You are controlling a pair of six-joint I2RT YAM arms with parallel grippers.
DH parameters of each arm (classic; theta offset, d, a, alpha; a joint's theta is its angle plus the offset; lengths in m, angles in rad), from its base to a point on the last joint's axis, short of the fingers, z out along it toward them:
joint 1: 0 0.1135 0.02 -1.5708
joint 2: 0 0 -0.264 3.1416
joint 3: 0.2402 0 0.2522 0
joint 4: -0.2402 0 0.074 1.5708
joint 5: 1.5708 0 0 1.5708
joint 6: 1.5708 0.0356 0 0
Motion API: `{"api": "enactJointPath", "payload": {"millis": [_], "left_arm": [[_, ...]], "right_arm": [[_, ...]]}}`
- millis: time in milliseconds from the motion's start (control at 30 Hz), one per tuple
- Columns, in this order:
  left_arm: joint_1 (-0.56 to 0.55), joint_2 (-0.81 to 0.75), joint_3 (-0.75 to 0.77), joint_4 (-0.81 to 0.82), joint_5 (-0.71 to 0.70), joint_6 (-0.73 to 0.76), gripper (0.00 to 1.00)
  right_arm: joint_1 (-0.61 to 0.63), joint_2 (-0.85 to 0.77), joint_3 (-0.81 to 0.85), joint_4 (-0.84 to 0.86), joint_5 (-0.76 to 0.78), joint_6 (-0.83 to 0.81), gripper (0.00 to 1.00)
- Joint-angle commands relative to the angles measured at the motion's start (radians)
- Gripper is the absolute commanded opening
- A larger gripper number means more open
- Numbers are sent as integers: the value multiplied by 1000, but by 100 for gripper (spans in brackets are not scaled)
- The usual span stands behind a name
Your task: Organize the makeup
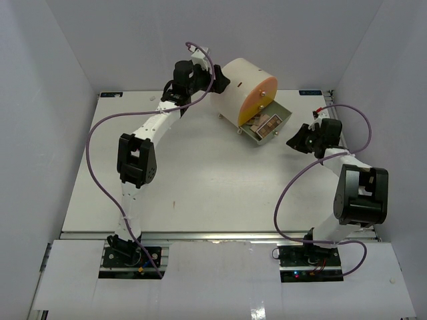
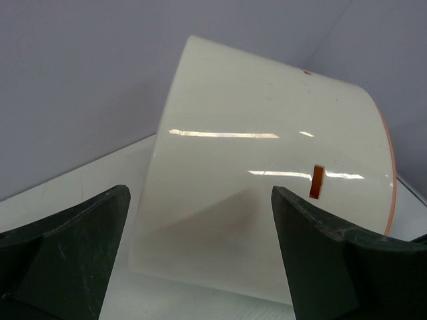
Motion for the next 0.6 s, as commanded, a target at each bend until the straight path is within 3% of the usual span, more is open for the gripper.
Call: {"api": "enactJointPath", "payload": {"millis": [0, 233, 567], "left_arm": [[11, -28, -23, 103, 26, -8, 98], [48, 6, -16, 128, 103, -31, 98], [72, 96, 30, 171, 356, -95, 98]], "right_arm": [[0, 49, 59, 41, -35, 28, 22], [23, 108, 106, 47, -20, 55, 22], [73, 187, 169, 62, 113, 69, 22]]}}
